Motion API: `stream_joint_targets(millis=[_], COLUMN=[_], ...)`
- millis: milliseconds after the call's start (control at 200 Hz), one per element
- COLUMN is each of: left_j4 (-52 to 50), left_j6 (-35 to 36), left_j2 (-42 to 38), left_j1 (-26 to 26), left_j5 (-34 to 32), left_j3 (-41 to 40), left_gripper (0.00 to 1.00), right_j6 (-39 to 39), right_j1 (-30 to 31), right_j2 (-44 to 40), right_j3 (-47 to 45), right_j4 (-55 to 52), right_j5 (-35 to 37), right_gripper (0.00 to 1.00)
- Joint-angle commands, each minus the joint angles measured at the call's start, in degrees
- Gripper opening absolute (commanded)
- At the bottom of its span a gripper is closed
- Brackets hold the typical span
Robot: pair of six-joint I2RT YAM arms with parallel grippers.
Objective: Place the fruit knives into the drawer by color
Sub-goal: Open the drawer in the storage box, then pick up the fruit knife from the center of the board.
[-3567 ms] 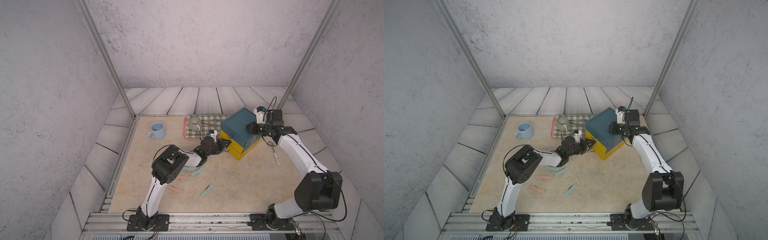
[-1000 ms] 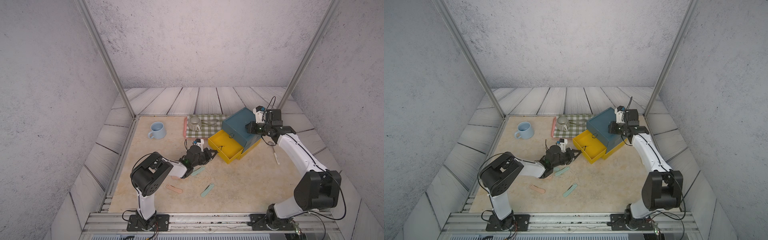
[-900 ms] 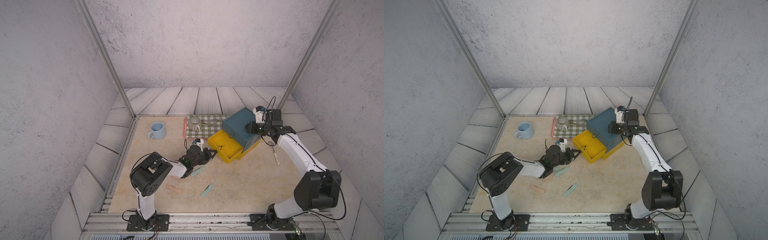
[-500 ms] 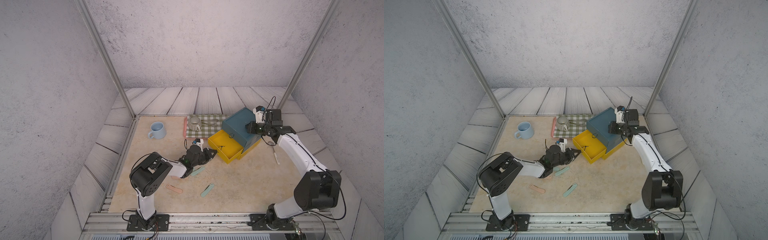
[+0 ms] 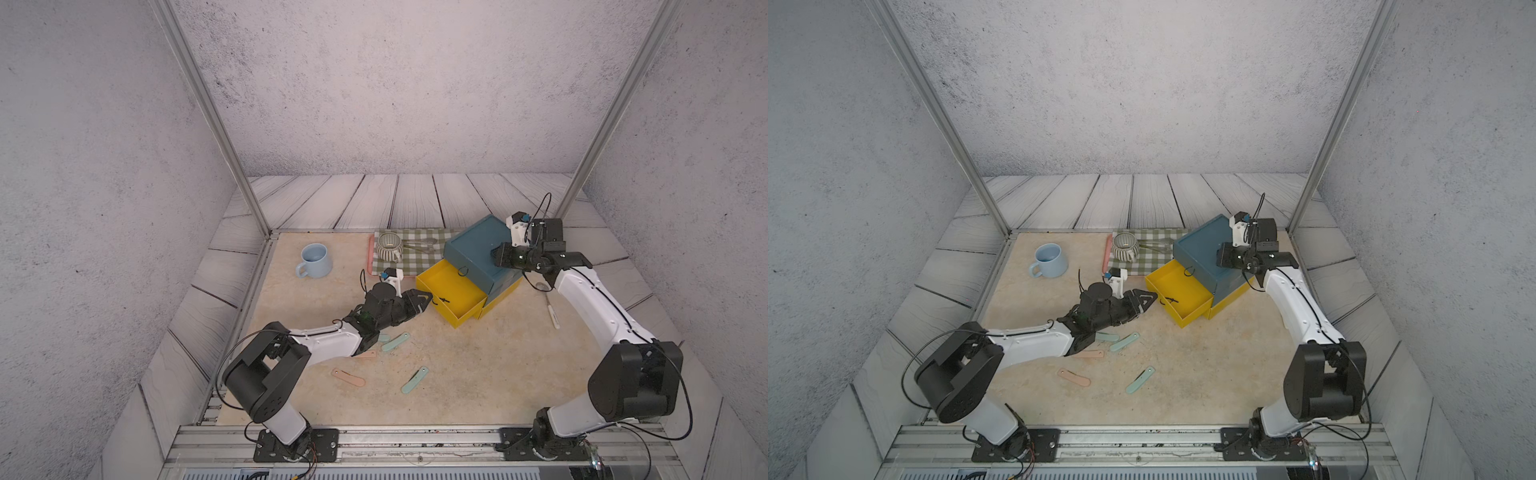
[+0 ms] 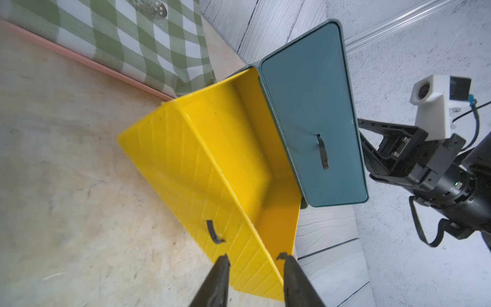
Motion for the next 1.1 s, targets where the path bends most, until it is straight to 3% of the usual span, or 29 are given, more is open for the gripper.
stream_joint_targets(millis=[0, 190, 285, 420, 605, 851, 1091], left_j4=[-19.39, -62.54, -73.45, -78.22, -83.06, -85.16, -85.4], left_j6=[7.16, 20.7, 28.22, 36.17, 45.36, 51.56, 54.29], left_j2=[-6.56, -15.87, -16.8, -14.26, -3.67, 6.83, 12.36], left_j1=[0.69, 2.83, 4.64, 6.78, 6.95, 7.06, 7.06], left_j5=[-3.04, -10.6, -10.36, -7.82, -5.59, -11.85, -13.22], left_j3=[1.71, 10.68, 12.3, 11.82, 16.32, 23.99, 27.44], left_gripper=[0.39, 0.44, 0.46, 0.49, 0.48, 0.48, 0.47], right_j6=[0.5, 0.33, 0.35, 0.68, 0.72, 0.68, 0.59], right_j1=[0.39, 0.3, 0.35, 0.39, 0.38, 0.35, 0.31], right_j2=[4.84, 4.13, 3.71, 3.39, 2.88, 2.94, 3.21], right_j3=[-6.06, -6.2, -6.21, -6.29, -7.5, -8.03, -8.14], right_j4=[-20.66, -21.17, -21.17, -21.1, -20.65, -20.34, -20.22], right_j5=[3.85, 4.34, 4.37, 4.09, 4.25, 4.37, 4.19], right_gripper=[0.05, 0.06, 0.07, 0.07, 0.08, 0.08, 0.08])
